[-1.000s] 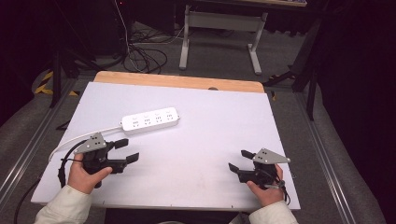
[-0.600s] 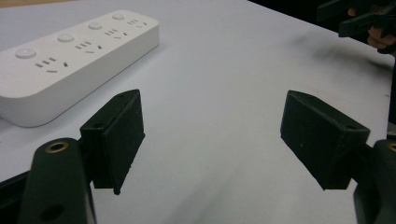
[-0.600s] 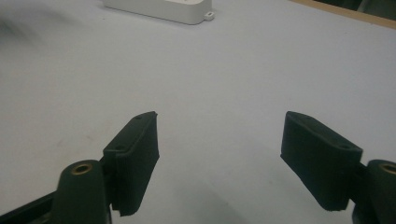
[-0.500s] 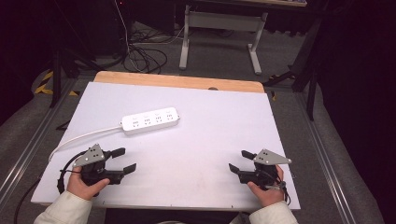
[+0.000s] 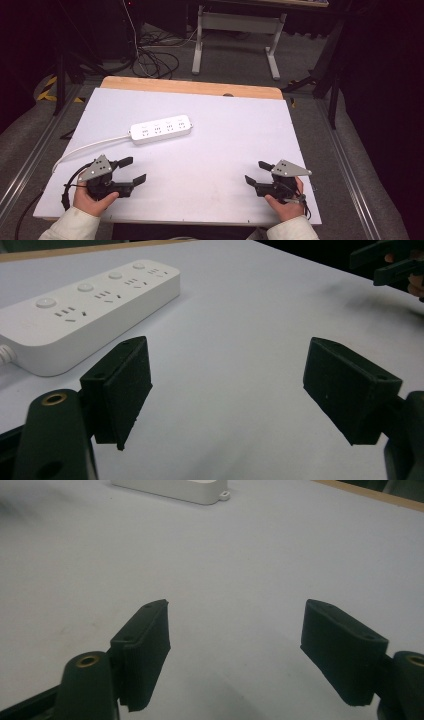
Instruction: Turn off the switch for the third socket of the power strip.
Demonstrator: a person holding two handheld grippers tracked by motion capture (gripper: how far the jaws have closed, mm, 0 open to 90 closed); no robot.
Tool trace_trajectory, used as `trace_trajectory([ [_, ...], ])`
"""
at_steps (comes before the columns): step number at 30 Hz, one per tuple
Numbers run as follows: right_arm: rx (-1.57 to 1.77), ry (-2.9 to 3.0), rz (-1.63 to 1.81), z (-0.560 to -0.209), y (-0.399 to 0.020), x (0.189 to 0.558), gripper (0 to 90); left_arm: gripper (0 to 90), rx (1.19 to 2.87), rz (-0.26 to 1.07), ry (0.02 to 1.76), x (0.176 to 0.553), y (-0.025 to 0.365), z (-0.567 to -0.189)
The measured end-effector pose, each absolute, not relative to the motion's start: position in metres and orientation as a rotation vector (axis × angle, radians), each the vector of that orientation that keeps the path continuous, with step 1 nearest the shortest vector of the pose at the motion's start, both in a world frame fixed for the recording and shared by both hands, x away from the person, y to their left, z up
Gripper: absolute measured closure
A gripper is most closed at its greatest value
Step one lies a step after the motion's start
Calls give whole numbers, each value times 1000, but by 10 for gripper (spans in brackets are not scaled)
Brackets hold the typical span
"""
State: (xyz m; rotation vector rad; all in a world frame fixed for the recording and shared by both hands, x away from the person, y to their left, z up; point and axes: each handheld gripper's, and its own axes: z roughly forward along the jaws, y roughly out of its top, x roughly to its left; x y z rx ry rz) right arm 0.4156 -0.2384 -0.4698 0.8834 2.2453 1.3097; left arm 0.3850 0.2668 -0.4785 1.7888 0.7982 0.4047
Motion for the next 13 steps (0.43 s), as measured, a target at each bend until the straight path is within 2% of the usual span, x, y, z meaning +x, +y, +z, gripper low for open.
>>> trace_trajectory([
  [4, 878, 2246, 1309, -470, -239, 415, 279, 199, 1798, 421, 788, 386, 267, -477],
  [13, 877, 2247, 1307, -470, -238, 415, 279, 188, 1762, 372, 808, 385, 268, -477],
])
